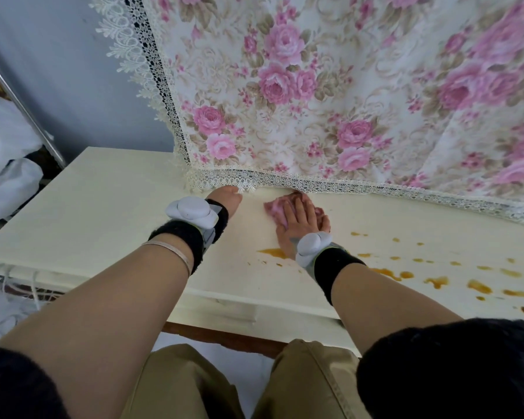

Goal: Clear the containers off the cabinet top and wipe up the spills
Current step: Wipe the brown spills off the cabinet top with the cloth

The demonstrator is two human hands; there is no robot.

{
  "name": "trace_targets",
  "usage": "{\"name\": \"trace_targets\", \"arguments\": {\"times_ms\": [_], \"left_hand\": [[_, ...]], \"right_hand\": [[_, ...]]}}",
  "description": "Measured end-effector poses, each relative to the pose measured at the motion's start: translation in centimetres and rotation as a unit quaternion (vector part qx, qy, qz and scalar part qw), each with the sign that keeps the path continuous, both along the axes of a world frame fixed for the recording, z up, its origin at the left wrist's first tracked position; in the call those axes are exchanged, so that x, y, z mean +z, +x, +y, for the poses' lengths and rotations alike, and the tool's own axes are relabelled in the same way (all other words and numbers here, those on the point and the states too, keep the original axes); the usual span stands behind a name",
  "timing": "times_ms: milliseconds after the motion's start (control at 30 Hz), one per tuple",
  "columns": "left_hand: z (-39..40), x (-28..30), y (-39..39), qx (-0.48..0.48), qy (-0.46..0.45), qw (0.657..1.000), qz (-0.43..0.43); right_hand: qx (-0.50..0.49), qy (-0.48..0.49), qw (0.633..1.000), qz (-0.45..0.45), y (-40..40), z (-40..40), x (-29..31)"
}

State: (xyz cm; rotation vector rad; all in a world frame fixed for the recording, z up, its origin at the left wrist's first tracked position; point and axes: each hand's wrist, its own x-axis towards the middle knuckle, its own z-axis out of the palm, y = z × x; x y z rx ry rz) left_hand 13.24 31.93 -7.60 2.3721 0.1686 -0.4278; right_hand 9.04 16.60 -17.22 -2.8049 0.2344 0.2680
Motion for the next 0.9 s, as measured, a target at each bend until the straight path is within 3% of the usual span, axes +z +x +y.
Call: {"name": "trace_targets", "arguments": {"times_ms": [367, 700, 900], "left_hand": [[-1.2, -0.5, 2.4, -0.011, -0.030, 0.999, 0.003], [0.1, -1.5, 5.3, 0.019, -0.070, 0.997, -0.037], [1.2, -1.6, 5.7, 0.036, -0.090, 0.995, -0.028]], "right_hand": [[-0.067, 0.008, 0.998, 0.017, 3.3, 0.0, 0.8], [-0.012, 0.040, 0.999, 0.001, 7.9, 1.5, 1.0], [0.025, 0.007, 1.000, 0.005, 8.4, 2.0, 1.2]]}}
